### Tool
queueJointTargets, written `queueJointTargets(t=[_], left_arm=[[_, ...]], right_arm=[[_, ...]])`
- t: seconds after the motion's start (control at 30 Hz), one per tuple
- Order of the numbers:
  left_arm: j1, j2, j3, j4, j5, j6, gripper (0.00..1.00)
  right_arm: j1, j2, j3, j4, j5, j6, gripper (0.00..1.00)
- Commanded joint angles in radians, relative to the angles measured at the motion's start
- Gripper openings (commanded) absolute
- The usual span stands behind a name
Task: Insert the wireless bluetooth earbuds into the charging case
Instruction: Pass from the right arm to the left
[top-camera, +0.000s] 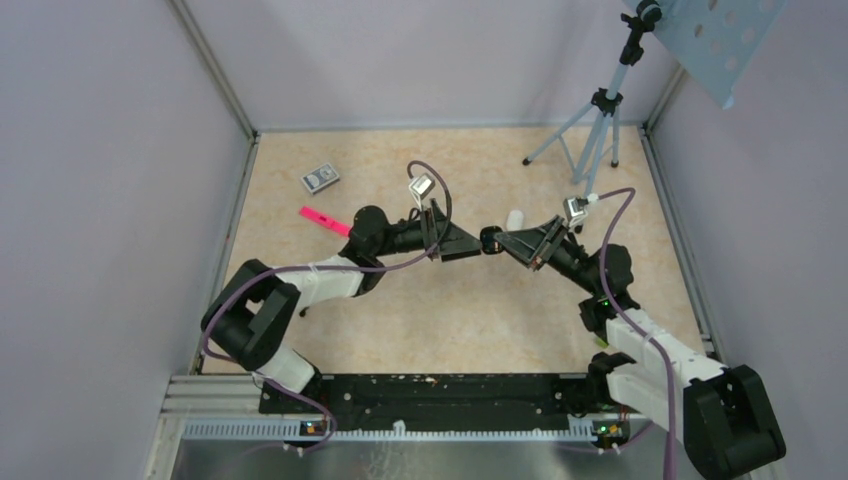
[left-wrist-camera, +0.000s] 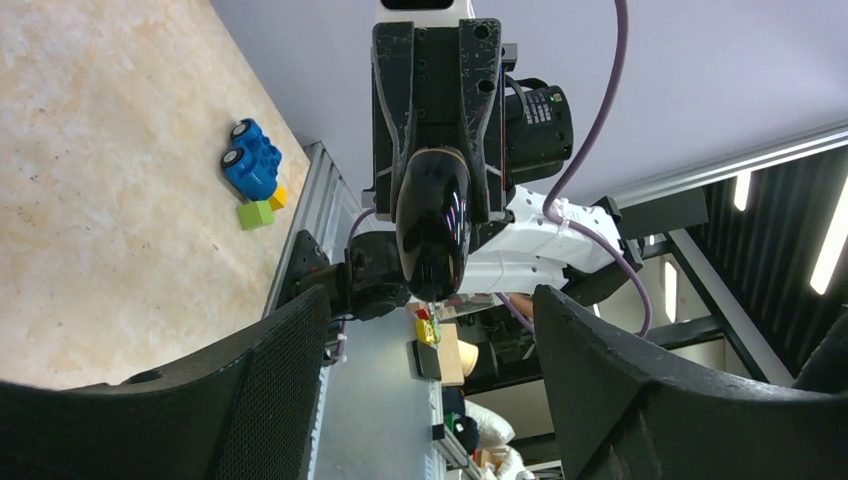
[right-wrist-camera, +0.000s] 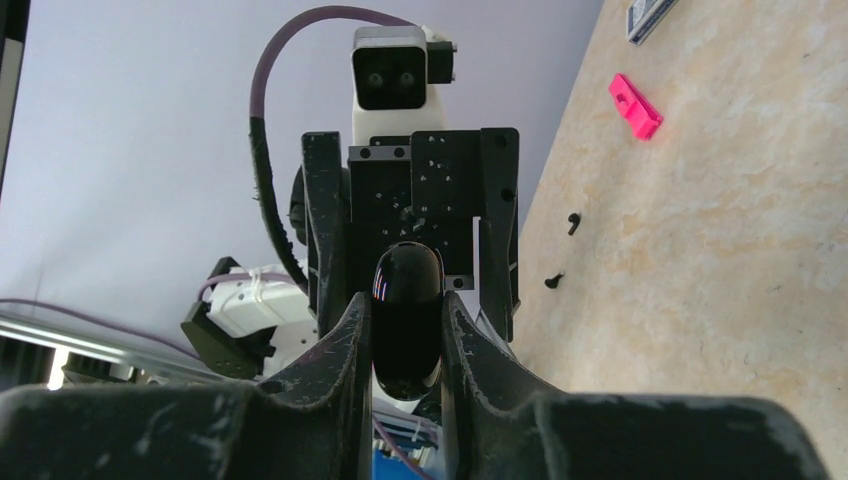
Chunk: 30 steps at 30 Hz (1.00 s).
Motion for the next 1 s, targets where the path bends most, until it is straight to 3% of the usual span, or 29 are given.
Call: queueJointTargets(t=[0.0, 0.4, 0.57, 0.7, 0.83, 0.87, 0.93, 0.97], left_arm=[[-0.018, 0.020, 0.060, 0.113, 0.014, -0.023, 0.78], [-0.044, 0.051, 0.094, 0.097, -0.010, -0.008, 0.58], [-0.047, 0.053, 0.091, 0.099, -0.024, -0.010, 0.44], [-0.048, 0.048, 0.093, 0.101, -0.027, -0.009, 0.38], [-0.046, 0.040, 0.101, 0.100, -0.024, -0.003, 0.20], [-0.047, 0.038, 0.100, 0.101, -0.023, -0.003, 0.14], [-0.046, 0.033, 0.100, 0.103, -0.021, -0.006, 0.00], [-0.046, -0.070, 0.097, 0.107, -0.021, -0.008, 0.00]], right_arm=[[0.011, -0.007, -0.002, 0.063, -0.001, 0.000, 0.00], [0.012, -0.013, 0.002, 0.034, -0.002, -0.016, 0.00], [0.015, -0.008, 0.015, 0.036, -0.008, -0.017, 0.00], [0.017, -0.009, 0.012, 0.033, -0.008, -0.019, 0.00], [0.018, -0.020, 0.004, 0.000, -0.011, -0.029, 0.00], [0.016, -0.027, 0.002, -0.013, -0.011, -0.034, 0.02], [0.017, -0.045, -0.004, -0.042, 0.000, -0.039, 0.26], [0.016, -0.060, -0.006, -0.063, 0.011, -0.046, 0.36]])
